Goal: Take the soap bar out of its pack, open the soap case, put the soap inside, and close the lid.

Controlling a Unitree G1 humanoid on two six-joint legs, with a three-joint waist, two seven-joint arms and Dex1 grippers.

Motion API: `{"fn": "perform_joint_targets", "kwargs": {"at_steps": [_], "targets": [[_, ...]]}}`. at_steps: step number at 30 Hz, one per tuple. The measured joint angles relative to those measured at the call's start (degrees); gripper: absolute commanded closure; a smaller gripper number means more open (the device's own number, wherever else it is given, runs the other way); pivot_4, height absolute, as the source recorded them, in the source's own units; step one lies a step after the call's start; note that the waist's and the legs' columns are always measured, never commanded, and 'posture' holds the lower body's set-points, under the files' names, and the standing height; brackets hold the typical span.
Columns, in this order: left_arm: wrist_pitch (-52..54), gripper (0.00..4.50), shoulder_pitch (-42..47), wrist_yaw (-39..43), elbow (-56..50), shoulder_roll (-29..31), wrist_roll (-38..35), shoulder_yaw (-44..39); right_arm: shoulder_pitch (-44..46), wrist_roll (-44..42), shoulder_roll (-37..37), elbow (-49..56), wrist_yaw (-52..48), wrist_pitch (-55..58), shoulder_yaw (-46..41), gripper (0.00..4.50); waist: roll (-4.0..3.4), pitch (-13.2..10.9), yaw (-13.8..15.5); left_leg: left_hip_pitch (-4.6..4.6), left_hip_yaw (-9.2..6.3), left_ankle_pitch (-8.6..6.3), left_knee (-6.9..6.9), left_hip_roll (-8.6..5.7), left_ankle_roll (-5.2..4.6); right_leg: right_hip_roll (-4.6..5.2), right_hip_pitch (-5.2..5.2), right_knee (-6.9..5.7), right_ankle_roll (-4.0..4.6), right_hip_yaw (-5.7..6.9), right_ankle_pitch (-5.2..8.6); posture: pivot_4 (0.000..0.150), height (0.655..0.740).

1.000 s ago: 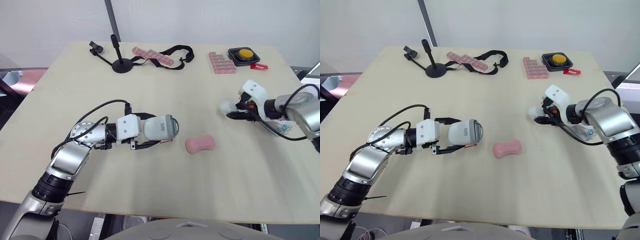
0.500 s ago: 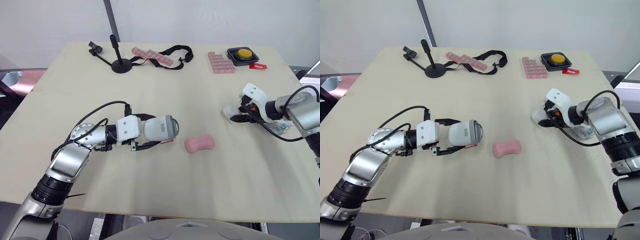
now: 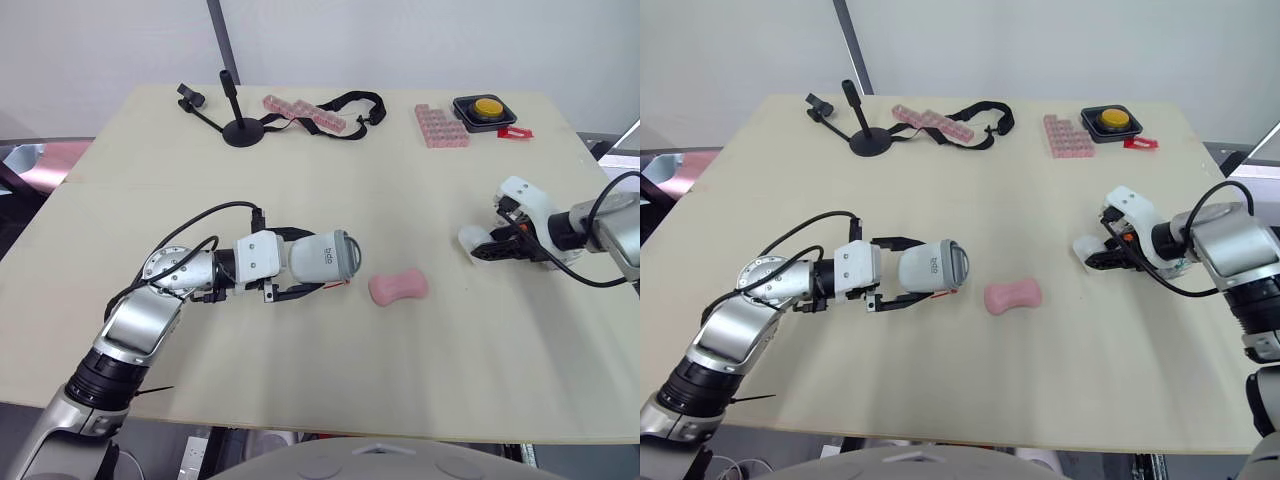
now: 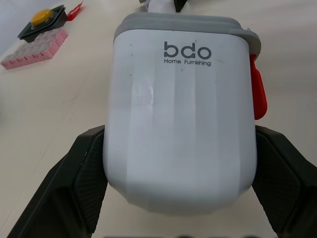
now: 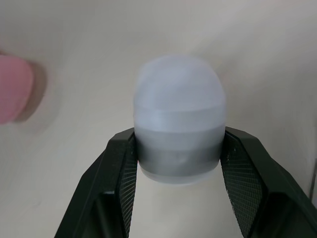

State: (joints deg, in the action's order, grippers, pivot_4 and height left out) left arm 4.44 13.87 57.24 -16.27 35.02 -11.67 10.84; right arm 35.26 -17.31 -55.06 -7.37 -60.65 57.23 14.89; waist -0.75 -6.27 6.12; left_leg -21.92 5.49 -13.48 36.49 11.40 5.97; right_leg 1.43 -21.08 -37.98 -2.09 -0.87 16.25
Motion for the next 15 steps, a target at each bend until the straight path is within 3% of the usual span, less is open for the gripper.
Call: {"fn": "perform_joint_targets", "kwargs": {"at_steps": [1, 3, 7, 15], "targets": [[0.0, 1.0, 0.0, 0.0, 0.01, -0.02, 0.01, 0.0, 0.42, 0.16, 0.43, -0.71, 0.09, -0.17, 0.02, 2.52, 0.0, 0.0, -0.05, 0.01, 0.01, 0.0, 0.0, 0.0, 0.0, 0.0, 0.0, -0.01, 0.0, -0.01, 0.0, 0.15, 0.74], [0.0, 1.0, 0.01, 0.0, 0.02, -0.1, 0.04, 0.0, 1.19, 0.74, 0.87, -1.89, 0.29, -0.88, 0.03, 1.44, 0.0, 0.0, -0.02, 0.02, 0.01, 0.0, 0.0, 0.0, 0.0, -0.02, 0.0, -0.02, 0.0, -0.02, 0.0, 0.15, 0.74], [0.0, 1.0, -0.02, -0.04, 0.01, -0.1, 0.05, 0.0, 1.31, 1.99, 1.2, -3.17, 0.39, -2.58, 0.07, 0.17, 0.0, 0.0, 0.14, 0.04, 0.01, 0.0, 0.03, 0.0, 0.0, -0.03, 0.0, -0.02, 0.0, -0.01, 0.0, 0.15, 0.74], [0.01, 1.0, -0.44, -0.13, -0.06, -0.09, 0.05, -0.01, 0.72, 2.47, 1.62, -3.15, 0.92, -5.58, -0.93, 0.03, 0.0, 0.0, 0.14, 0.02, 0.01, 0.0, 0.04, 0.0, 0.0, -0.02, 0.0, -0.03, 0.0, -0.03, 0.0, 0.15, 0.74]]}}
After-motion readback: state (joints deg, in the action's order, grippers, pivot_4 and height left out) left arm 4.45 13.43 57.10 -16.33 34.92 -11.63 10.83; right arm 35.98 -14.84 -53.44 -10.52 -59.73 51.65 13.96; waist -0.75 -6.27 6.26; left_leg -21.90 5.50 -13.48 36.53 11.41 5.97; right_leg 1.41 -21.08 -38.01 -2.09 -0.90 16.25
